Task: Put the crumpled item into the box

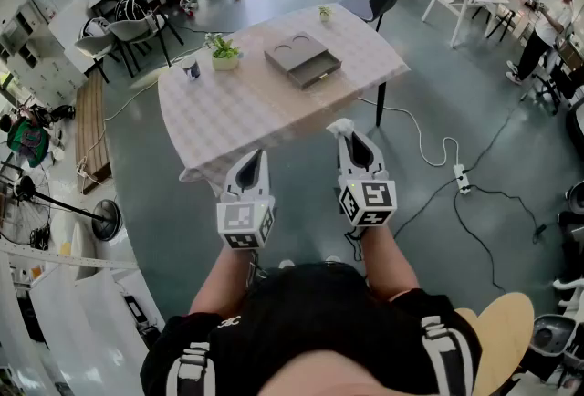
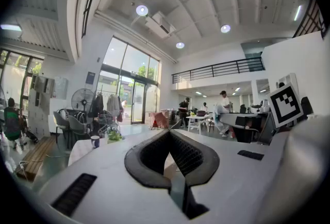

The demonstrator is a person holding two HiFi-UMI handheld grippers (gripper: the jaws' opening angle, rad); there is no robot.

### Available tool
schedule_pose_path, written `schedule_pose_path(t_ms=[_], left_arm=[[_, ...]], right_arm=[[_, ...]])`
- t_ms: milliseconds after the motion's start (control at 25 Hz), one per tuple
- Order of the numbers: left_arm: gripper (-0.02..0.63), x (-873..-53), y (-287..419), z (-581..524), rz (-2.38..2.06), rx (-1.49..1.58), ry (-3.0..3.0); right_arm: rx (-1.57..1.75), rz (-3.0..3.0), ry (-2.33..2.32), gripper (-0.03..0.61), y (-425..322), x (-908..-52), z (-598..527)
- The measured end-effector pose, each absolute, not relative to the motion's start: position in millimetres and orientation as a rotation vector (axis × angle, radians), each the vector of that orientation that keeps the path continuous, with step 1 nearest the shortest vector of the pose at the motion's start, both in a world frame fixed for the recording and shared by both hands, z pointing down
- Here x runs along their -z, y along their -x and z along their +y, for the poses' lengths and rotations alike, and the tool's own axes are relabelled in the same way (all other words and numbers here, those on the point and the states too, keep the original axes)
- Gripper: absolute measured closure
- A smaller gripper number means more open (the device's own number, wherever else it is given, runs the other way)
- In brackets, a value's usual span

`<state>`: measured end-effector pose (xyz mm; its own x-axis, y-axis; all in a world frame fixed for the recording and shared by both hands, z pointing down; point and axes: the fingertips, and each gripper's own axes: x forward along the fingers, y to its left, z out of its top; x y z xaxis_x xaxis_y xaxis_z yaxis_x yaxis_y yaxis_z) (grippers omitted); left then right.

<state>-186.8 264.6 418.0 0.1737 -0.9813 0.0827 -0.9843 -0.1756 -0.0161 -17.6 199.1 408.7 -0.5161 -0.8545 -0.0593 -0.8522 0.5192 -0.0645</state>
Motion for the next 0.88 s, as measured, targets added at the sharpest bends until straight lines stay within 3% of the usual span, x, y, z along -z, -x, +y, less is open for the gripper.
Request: schedule_pose_path(t_ms=[880], left_arm=[[0.611, -415, 132, 254, -1.991, -0.096, -2.387]], right_arm=[[-0.038, 2.641, 1.484, 0.518, -30, -402, 194]])
